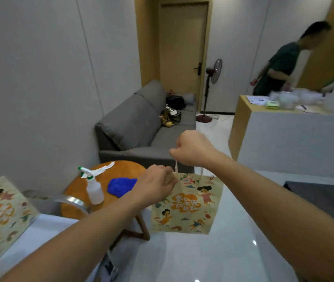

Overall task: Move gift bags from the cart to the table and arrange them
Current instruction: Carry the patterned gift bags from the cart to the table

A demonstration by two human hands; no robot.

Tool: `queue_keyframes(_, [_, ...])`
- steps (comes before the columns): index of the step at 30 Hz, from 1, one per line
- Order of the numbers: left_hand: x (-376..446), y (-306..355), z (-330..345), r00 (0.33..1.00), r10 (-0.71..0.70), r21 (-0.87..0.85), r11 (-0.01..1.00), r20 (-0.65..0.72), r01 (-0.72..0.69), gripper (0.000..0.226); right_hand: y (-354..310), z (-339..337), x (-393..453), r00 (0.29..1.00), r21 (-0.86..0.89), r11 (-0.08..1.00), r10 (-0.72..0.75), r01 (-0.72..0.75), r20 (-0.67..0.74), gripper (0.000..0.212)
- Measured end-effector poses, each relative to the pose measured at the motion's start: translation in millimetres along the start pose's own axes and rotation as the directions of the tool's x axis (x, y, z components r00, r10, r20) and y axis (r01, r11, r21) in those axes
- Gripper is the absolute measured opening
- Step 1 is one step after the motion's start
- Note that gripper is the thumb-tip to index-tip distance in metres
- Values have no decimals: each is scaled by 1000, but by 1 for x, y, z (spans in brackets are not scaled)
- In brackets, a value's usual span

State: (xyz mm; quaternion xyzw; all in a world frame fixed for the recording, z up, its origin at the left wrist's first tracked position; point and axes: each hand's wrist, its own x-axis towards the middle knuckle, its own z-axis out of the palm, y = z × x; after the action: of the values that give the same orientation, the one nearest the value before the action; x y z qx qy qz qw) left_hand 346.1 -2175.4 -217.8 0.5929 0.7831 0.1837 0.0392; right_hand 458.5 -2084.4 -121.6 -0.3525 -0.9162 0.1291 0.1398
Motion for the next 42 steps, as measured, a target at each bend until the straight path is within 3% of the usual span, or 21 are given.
queue_keyframes(3, [20, 79, 39, 993, 107, 23, 994, 46, -108, 23, 76, -23, -51, 991, 141, 983, 124, -116, -54, 33])
queue_keyframes(6, [29, 137, 66, 980, 177, 71, 980, 88, -184, 26, 135, -34, -91, 961, 291, 934, 250, -207, -121, 44])
queue_keyframes(7, [39, 187, 95, 956, 261, 42, 962, 134, -268, 27, 183, -47, -121, 917, 339, 894, 362, -291, -166, 45])
queue_keyframes(8, [48, 234, 122, 929, 320, 59, 940, 187, -335, 28, 226, -60, -149, 874, 356, 864, 443, -357, -200, 46])
queue_keyframes(10, [48, 241, 125, 929, 319, 20, 944, 187, -329, 29, 238, -57, -158, 878, 370, 862, 437, -347, -194, 46])
queue_keyframes(12, [55, 285, 157, 887, 413, -5, 907, 204, -421, 32, 274, -68, -187, 836, 360, 834, 509, -419, -205, 42])
queue_keyframes(16, [62, 384, 215, 739, 585, -114, 803, 334, -584, 28, 359, -83, -249, 694, 388, 728, 674, -565, -254, 31])
queue_keyframes(21, [76, 494, 288, 544, 754, -259, 646, 368, -718, 26, 437, -107, -317, 497, 426, 561, 828, -710, -262, 41])
queue_keyframes(27, [88, 614, 360, 142, 926, -403, 286, 351, -869, 26, 508, -123, -395, 151, 502, 306, 933, -809, -326, 37])
queue_keyframes(32, [71, 692, 402, -85, 928, -464, 100, 362, -880, 30, 538, -129, -449, -92, 548, 117, 936, -828, -339, 39])
queue_keyframes(36, [45, 736, 428, -195, 916, -496, 6, 351, -868, 31, 560, -130, -490, -214, 558, 9, 918, -830, -333, 41])
queue_keyframes(42, [-5, 781, 482, -247, 900, -534, -20, 359, -845, 31, 602, -112, -556, -351, 608, -121, 895, -785, -275, 46])
